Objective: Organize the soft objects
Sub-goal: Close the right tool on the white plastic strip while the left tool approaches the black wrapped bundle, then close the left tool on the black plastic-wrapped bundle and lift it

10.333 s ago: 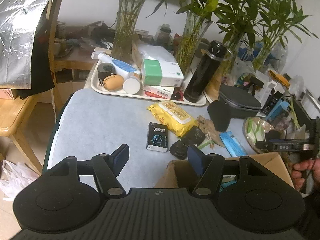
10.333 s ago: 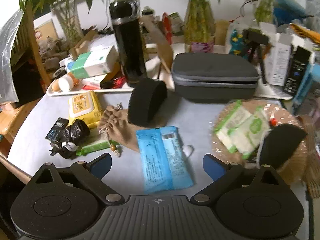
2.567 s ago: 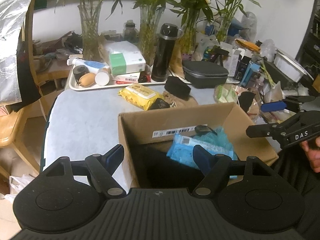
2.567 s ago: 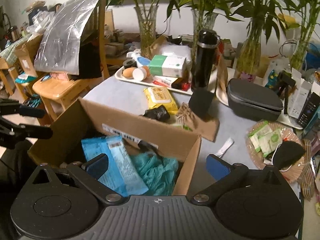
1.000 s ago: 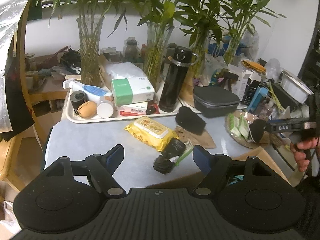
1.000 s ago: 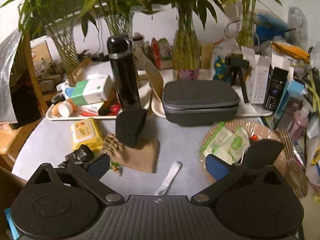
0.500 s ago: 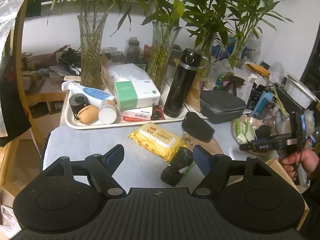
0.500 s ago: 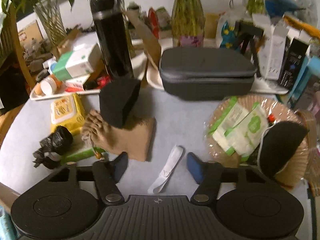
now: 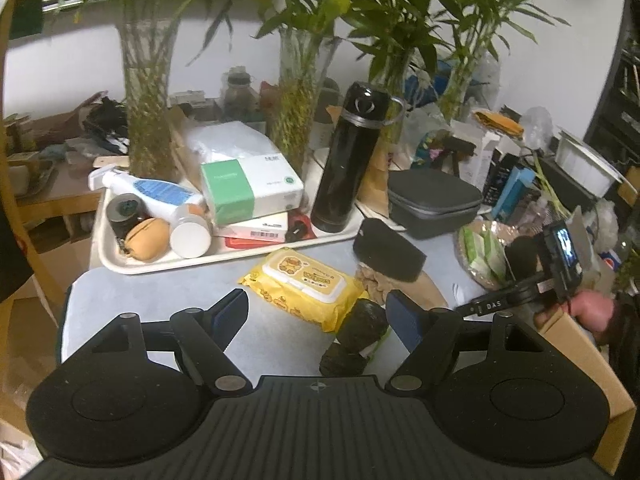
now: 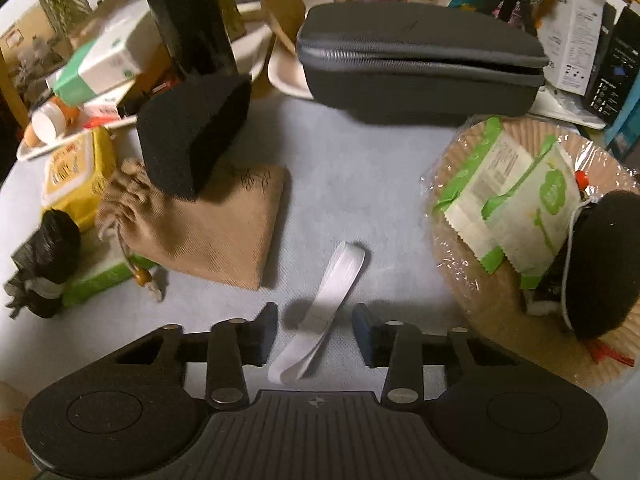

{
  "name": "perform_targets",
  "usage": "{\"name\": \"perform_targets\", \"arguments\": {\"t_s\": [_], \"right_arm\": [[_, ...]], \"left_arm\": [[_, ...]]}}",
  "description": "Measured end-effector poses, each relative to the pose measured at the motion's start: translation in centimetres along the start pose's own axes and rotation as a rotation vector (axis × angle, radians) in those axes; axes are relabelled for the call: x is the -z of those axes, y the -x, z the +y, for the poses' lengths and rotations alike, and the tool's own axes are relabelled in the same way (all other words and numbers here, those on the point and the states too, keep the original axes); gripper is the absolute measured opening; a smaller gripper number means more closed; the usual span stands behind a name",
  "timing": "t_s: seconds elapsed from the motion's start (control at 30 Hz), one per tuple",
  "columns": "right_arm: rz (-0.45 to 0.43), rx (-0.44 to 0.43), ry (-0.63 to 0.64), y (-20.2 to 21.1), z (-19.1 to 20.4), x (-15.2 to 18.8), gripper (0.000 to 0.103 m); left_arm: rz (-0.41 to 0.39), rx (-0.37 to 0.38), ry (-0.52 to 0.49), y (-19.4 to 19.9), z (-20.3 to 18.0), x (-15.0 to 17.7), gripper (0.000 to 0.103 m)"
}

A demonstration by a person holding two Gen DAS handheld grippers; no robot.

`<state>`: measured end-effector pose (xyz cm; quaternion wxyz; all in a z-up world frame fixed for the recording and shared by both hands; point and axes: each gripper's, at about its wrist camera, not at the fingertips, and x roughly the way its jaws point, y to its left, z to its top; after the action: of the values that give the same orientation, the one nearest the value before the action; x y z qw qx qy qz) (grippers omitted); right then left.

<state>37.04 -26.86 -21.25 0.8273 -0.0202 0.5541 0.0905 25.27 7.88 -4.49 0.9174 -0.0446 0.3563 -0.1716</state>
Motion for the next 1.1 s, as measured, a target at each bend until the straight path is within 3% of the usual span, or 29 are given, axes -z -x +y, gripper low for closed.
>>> {"name": "perform_targets", "arguments": {"t_s": [0.07,0.1,0.27,0.3,0.53,0.77,1.1], "right_arm": [[0.002,0.018,0.002,0.0,0.1,0.1,0.03],[0.003,0.033,-0.005,0.0,0.0,0.1,0.018],[0.006,0.037,-0.011,0.2,-0.2,0.4,0.012],[0.003,0.04,-0.011,0.3,-0.2,0.3,0.004],[-0.083,0.015,-0.032,3.5,-0.5,-0.5,0.004],[-0.17,-0.05,-0.057,6.6,-0.8,-0.7,0.004],[-0.184,-0.089,-0.062,6.9,-0.6,-1.0,0.004]], "left_arm": [[0.016,0.011,-0.021,-0.8,0.0,0.0,0.076],[0.028,0.016,-0.032,-1.3,0.1,0.0,0.076],[0.083,0.058,-0.069,-3.7,0.2,0.0,0.075],[0.092,0.07,-0.075,-4.1,0.2,0.0,0.075],[0.173,0.175,-0.128,-7.6,0.2,0.1,0.075],[0.31,0.287,-0.193,-11.6,-0.3,0.4,0.075],[0.443,0.351,-0.212,-17.3,-0.5,1.8,0.072]]}}
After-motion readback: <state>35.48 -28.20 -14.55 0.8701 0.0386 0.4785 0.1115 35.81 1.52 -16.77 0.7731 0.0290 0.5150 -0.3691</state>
